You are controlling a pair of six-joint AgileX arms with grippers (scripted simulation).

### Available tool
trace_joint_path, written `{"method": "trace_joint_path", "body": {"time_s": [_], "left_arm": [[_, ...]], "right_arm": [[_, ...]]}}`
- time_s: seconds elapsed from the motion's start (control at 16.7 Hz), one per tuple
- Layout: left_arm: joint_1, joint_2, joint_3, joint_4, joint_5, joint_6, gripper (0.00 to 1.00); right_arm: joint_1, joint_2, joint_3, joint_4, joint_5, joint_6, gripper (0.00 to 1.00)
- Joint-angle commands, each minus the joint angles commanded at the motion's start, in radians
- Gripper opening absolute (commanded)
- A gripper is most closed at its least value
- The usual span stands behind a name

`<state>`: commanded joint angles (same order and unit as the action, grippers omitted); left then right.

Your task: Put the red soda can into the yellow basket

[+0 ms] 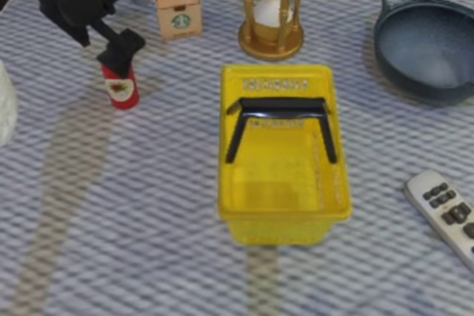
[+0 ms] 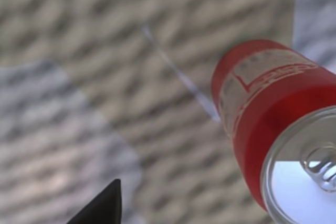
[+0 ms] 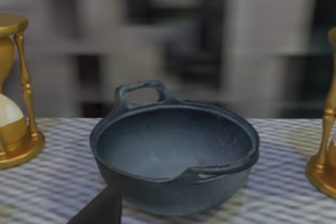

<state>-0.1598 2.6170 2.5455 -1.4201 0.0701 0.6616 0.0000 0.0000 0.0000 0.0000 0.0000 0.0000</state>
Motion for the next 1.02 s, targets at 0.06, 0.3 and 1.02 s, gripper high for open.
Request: {"method": "trace_joint_path", "body": {"time_s": [0.06,0.3,1.02], "left_arm": [[-0.003,-0.001,-0.014,0.014,-0.001,0.001,1.0],[-0.007,0.0,-0.142,0.145,-0.001,-0.003,1.0],[-0.009,0.002,-0.188,0.191,-0.001,-0.005,0.55]], "right_arm": [[0.0,0.0,0.0,0.0,0.0,0.0,1.0],[0.0,0.0,0.0,0.0,0.0,0.0,1.0],[0.0,0.0,0.0,0.0,0.0,0.0,1.0]]}}
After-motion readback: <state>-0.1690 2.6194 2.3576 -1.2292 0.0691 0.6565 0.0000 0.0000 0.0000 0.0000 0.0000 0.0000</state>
